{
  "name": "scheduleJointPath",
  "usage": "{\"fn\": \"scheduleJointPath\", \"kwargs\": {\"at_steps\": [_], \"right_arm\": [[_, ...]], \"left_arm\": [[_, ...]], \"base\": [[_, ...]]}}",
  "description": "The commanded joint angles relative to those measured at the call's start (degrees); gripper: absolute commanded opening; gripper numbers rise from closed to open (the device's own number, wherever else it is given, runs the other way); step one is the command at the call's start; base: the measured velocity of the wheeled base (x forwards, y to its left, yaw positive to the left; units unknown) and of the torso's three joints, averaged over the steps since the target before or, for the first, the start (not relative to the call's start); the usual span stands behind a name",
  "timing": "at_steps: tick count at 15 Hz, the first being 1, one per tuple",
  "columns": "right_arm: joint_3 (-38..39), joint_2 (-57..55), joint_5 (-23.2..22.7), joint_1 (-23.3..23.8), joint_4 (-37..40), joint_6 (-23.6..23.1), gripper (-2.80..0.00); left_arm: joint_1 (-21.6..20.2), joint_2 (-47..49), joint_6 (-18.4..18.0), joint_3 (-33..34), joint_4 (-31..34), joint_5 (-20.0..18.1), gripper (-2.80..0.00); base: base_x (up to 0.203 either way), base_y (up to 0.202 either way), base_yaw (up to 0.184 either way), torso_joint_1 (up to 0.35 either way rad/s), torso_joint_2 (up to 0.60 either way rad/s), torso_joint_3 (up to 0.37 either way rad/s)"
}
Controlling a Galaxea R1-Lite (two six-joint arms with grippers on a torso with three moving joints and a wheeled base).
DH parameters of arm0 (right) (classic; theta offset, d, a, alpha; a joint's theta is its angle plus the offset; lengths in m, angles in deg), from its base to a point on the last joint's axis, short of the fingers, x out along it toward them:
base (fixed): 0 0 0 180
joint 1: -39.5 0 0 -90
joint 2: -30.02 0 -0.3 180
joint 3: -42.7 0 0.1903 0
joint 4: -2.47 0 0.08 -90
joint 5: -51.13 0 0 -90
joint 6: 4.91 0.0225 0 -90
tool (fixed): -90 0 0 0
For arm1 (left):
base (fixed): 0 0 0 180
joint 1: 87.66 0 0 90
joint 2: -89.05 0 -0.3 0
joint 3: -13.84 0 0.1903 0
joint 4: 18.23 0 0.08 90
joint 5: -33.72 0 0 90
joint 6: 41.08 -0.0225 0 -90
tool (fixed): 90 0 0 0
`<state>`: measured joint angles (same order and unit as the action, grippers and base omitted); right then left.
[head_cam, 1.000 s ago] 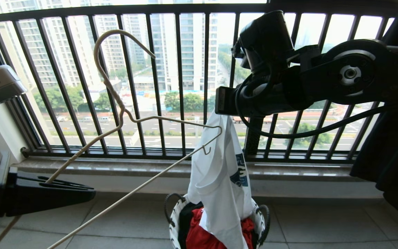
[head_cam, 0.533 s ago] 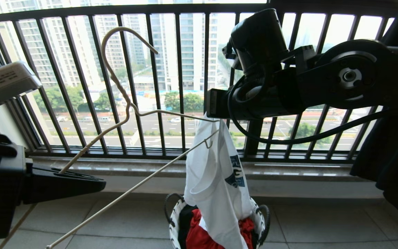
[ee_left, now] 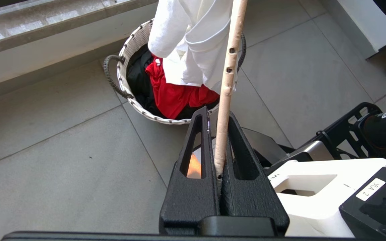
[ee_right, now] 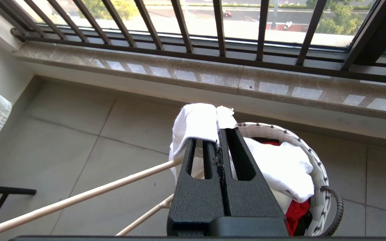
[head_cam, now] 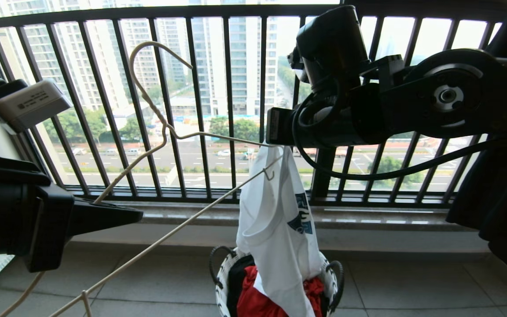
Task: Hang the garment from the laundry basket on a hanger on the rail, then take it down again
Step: Hang the clothes on the clothes rack
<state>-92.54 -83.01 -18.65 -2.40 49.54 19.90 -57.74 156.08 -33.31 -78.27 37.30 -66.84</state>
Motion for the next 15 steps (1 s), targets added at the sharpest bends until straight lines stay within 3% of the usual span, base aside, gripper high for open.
{"fn": "scheduleJointPath", "kwargs": {"at_steps": [1,9,15], "right_arm": [[0.0,-0.1,0.3,0.6,0.0,0.0,-2.8],[-0.3,-0.1,0.6,2.5,-2.0,-1.6,-2.8],[-0.8,-0.1,0.4,0.5,-2.4,-2.7,-2.8]], "left_arm": [[0.0,0.0,0.1,-0.1,0.2,0.9,-2.8],[0.0,0.9,0.5,-0.1,-2.4,9.1,-2.8],[0.9,2.2,2.2,-0.3,-2.5,9.2,-2.8]], "base": [[0.0,0.0,0.0,0.0,0.0,0.0],[0.0,0.0,0.0,0.0,0.0,0.0],[0.0,0.0,0.0,0.0,0.0,0.0]]}}
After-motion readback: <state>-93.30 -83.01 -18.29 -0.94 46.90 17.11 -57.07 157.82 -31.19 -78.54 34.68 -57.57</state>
